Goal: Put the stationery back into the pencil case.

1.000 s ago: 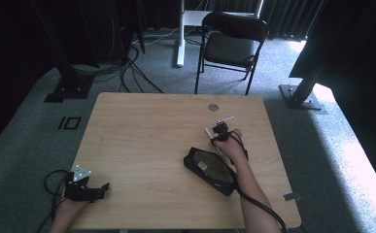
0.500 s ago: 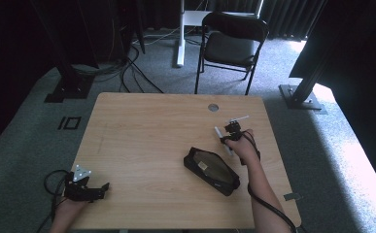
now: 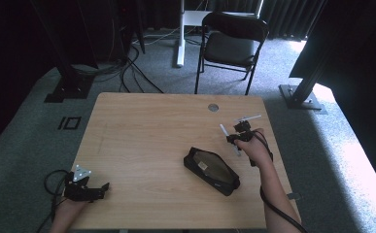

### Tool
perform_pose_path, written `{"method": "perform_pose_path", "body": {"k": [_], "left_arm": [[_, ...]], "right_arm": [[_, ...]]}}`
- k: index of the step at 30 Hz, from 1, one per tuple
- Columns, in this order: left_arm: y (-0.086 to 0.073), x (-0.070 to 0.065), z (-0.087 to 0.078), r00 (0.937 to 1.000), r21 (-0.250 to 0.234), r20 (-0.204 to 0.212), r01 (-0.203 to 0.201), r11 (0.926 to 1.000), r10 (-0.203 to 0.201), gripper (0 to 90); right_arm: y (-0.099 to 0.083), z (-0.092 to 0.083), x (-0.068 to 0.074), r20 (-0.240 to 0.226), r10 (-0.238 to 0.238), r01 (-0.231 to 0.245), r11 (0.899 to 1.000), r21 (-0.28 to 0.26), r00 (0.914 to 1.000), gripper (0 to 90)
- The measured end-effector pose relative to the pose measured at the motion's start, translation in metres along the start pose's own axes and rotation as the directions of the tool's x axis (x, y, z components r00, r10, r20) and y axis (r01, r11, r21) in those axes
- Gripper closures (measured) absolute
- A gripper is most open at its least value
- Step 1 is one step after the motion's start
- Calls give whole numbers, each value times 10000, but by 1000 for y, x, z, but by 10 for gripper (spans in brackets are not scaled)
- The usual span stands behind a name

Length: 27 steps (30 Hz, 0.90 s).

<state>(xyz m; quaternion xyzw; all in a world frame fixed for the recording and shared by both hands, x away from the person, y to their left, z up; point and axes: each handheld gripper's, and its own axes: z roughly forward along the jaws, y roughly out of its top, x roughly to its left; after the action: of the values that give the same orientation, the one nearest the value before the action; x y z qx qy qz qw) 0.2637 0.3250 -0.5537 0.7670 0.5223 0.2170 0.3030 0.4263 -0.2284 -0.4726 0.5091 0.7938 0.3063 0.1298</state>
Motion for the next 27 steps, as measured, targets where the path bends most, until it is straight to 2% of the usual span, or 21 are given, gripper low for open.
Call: {"method": "perform_pose_path", "body": {"k": [9,20,23,27], "left_arm": [[0,0,0,10000,0,1,0,10000,0,4],[0,0,0,10000,1,1,0,10000,0,4],[0,0,0,10000,1,1,0,10000,0,4],[0,0,0,10000,1,0,0,10000,0,4]], "right_arm": [[5,-27,7,-171,-566,561,9980,-281,9983,785],[10,-52,25,-540,-1103,1051,9903,-905,9924,785],[10,-56,34,-734,-1393,1319,9864,-978,9875,785],[9,-60,47,-1025,-1947,1842,9774,-1036,9755,785]]}}
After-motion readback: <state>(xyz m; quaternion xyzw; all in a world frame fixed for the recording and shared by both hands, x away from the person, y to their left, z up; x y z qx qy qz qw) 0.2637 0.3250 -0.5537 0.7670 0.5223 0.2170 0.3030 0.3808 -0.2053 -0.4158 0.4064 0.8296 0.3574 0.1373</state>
